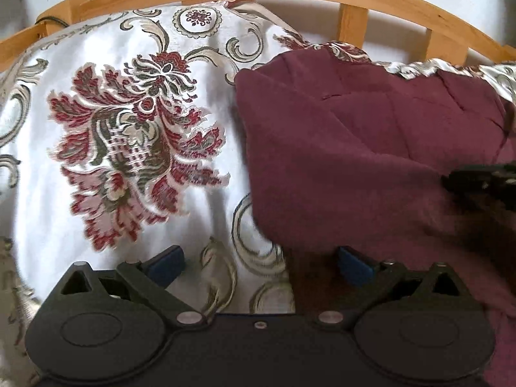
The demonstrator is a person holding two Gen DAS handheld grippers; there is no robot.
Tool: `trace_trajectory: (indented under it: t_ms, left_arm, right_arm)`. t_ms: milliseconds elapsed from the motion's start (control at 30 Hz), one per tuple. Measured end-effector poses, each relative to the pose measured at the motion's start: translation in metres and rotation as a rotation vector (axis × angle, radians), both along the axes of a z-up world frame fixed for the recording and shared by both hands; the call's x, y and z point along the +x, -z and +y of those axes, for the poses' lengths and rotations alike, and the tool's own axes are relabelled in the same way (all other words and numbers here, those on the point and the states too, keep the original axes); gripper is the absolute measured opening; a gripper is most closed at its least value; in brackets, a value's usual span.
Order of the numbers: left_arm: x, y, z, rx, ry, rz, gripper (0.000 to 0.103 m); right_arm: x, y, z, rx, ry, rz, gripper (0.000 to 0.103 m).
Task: Fold small clothes
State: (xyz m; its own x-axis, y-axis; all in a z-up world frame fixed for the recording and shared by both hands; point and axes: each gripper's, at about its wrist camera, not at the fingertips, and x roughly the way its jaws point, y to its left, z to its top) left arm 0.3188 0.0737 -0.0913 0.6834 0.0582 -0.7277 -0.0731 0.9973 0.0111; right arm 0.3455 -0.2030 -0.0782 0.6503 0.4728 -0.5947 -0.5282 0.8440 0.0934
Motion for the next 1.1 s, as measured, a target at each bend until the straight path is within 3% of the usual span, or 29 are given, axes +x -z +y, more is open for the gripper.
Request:
trace_trajectory:
  t_ms: [67, 200, 333, 500, 700, 933, 1100]
  left_arm:
    - [-0.016, -0.008, 0.0, -0.007, 0.025, -0.014, 0.101]
    - [-0.056, -0.026, -0.009, 0.011, 0.095, -0.042, 0.102]
    - [-0.106, -0.044, -0.022, 0.015, 0.227, -0.07, 0.102]
    - [-0.169, -0.052, -0.031, 0.069, 0.4, -0.094, 0.102]
    - [-0.215, -0.032, -0.039, 0.213, 0.507, -0.055, 0.102]
    - [-0.227, -0.006, -0.066, 0.302, 0.567, -0.033, 0.102]
    - [-0.217, 0.014, -0.084, 0.403, 0.53, -0.017, 0.102]
  right_arm:
    - [-0.022, -0.009, -0.016, -0.002, -0.005, -0.031, 0.049]
    - [-0.075, -0.022, -0.048, -0.007, -0.022, -0.049, 0.063]
    - [-0.138, -0.024, -0.077, -0.055, -0.024, -0.05, 0.09]
    - [-0.209, -0.016, -0.1, -0.156, -0.029, -0.036, 0.101]
    - [-0.257, 0.006, -0.108, -0.282, -0.003, 0.0, 0.102]
    - [-0.265, 0.035, -0.103, -0.36, 0.038, 0.026, 0.103]
    - [-0.26, 0.04, -0.099, -0.389, 0.053, -0.022, 0.103]
